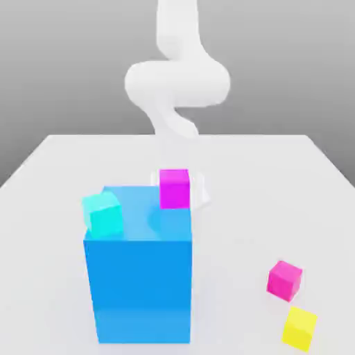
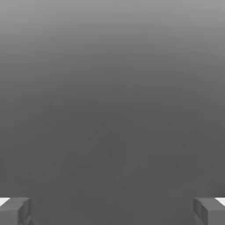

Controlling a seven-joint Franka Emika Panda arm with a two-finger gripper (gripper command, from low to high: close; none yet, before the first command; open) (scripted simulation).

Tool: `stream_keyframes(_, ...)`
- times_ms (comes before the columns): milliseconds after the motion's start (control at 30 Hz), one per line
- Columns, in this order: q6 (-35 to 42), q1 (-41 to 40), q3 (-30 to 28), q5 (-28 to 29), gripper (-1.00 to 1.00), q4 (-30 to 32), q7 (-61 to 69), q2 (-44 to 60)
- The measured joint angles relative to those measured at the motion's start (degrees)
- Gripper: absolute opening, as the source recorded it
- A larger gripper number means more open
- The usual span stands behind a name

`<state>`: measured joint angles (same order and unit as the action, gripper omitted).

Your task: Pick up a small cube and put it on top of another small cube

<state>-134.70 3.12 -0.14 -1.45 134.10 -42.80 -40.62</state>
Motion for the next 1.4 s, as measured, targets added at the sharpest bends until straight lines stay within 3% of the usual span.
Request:
stream_keyframes(500, -17.6, 15.4, 5.0, -4.9, 0.00, 14.0, 15.6, 31.6)
stream_keyframes(733, -26.1, 21.0, 7.2, 2.8, 0.00, 20.1, 15.3, 46.0)
stream_keyframes(933, -35.9, 24.2, 3.4, 7.8, 0.00, 18.6, 12.2, 58.5)
stream_keyframes(967, -36.8, 24.5, 3.0, 7.9, -1.00, 18.4, 12.1, 59.7)
stream_keyframes(1200, -36.6, 24.4, 3.1, 8.1, -1.00, 18.5, 11.9, 59.5)
stream_keyframes(1400, -27.6, 22.5, 5.8, 4.2, -1.00, 20.5, 15.0, 48.3)
